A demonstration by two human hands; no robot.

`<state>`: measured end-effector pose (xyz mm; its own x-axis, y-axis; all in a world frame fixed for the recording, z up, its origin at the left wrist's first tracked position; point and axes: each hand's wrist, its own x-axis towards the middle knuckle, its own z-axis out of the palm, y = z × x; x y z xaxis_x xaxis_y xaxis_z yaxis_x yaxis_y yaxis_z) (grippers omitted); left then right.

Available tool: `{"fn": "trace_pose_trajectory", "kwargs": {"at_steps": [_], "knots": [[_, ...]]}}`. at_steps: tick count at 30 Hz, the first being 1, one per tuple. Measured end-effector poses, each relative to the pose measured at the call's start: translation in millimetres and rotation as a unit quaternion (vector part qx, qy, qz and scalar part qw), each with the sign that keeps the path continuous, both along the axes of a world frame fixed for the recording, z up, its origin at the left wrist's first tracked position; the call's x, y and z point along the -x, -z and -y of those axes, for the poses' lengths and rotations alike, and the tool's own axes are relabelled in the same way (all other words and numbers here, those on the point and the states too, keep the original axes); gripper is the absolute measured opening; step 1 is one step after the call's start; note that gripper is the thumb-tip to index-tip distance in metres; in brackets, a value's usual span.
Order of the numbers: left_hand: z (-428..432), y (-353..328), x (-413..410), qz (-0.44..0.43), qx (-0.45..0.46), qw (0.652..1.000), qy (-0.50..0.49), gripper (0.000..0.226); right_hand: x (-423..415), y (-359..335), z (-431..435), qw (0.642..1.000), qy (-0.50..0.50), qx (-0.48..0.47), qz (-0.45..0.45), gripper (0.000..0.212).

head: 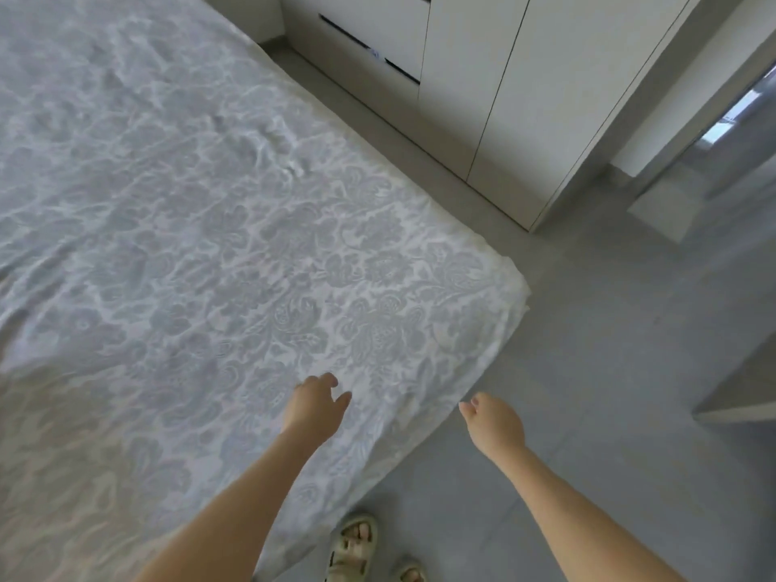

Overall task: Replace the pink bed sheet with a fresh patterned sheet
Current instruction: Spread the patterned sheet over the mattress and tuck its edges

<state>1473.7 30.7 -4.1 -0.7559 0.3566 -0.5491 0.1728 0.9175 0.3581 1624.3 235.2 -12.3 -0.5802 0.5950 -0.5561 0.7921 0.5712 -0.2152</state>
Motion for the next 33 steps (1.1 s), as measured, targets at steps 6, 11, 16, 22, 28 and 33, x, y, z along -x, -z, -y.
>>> {"fn": "trace_pose_trajectory", "kwargs": {"at_steps": [6, 11, 16, 22, 28, 33], "knots": [[-29.4, 25.5, 27.4, -0.017, 0.061, 0.998, 0.0, 0.053, 68.2, -8.1, -47.3, 0.928, -0.355, -0.117, 0.005, 0.033], [-37.8, 61.7, 41.0, 0.049, 0.114, 0.989, 0.075, 0.07, 127.8, 32.7, -61.2, 0.79, -0.593, -0.151, 0.023, 0.051], [-60.7, 80.8, 50.6, 0.014, 0.135, 0.99, -0.023, 0.066, 161.8, 64.5, -89.5, 0.715, -0.647, -0.257, 0.06, 0.051], [-76.6, 89.1, 41.8, -0.003, 0.147, 0.984, -0.105, 0.065, 184.2, 73.1, -108.0, 0.499, -0.839, -0.206, 0.068, 0.031], [-101.8, 83.6, -23.5, 0.013, 0.154, 0.966, -0.209, 0.065, 195.1, 98.7, -118.8, 0.496, -0.854, -0.154, -0.007, 0.02], [-139.8, 86.5, -57.3, -0.049, 0.08, 0.709, -0.699, 0.048, 205.4, 51.7, -104.8, 0.487, -0.867, -0.106, 0.021, 0.031]]}}
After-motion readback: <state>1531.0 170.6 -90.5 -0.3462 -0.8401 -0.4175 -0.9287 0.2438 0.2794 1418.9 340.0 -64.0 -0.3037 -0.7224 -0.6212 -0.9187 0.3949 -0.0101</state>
